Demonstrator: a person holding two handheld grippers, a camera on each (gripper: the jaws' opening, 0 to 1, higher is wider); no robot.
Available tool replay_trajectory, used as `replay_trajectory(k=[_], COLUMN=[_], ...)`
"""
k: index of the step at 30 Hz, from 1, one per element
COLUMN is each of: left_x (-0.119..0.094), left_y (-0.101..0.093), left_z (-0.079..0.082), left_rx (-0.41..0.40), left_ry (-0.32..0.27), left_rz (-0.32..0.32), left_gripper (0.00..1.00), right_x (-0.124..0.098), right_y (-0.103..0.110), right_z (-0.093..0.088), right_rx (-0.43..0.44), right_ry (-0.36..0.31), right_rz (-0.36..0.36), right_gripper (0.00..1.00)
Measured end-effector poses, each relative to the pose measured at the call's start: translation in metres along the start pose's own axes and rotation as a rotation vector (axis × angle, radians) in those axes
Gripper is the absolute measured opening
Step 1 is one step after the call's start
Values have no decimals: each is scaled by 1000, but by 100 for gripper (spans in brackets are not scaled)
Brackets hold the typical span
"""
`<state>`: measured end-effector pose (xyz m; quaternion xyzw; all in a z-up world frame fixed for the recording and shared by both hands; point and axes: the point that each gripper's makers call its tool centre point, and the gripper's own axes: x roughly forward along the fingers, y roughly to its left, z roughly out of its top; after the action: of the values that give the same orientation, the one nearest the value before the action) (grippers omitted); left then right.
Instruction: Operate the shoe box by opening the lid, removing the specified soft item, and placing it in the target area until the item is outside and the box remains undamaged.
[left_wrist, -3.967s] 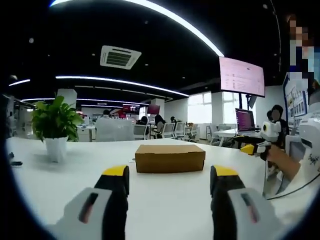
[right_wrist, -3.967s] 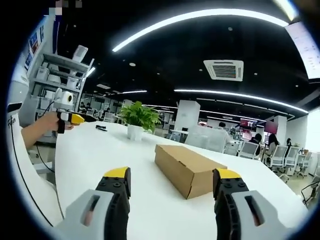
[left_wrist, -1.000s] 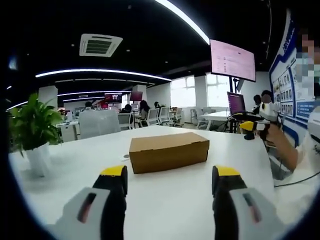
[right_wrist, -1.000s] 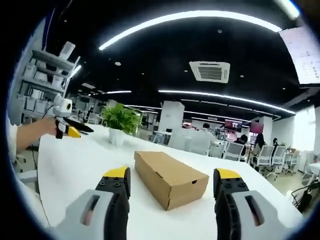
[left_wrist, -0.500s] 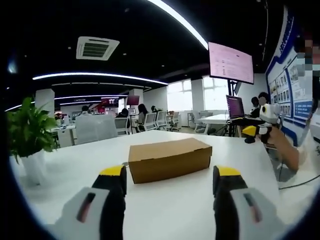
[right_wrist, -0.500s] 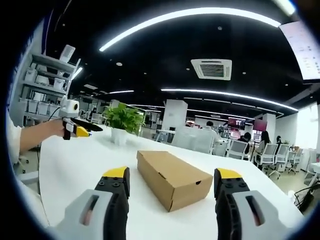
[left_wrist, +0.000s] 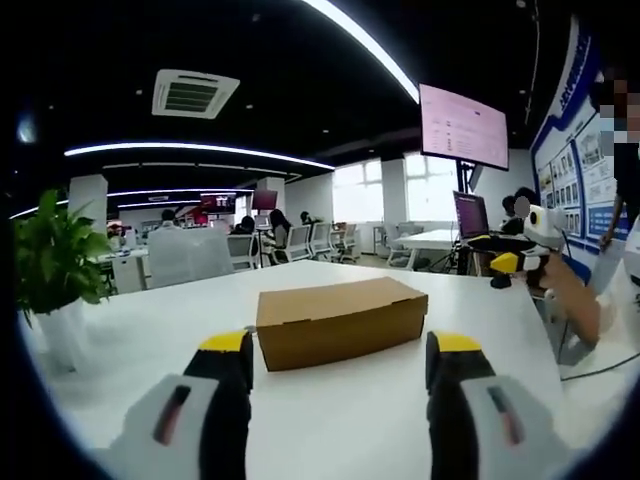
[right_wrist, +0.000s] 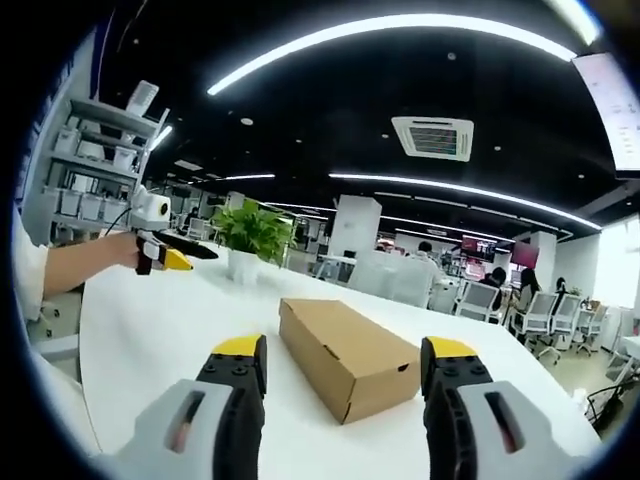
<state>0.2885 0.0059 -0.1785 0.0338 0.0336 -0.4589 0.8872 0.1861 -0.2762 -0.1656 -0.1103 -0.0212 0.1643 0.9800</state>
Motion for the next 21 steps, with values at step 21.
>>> replay_trajectory(k=[21], left_x=[13], left_y=[28], left_z=[-8], left_rx=[-13], left_ry=[31], left_rz=[14], left_gripper=[72], right_x=[17], right_y=[-7], right_z=[3], right_rx=[41], right_ry=[-13], right_rz=[17], right_gripper=[71])
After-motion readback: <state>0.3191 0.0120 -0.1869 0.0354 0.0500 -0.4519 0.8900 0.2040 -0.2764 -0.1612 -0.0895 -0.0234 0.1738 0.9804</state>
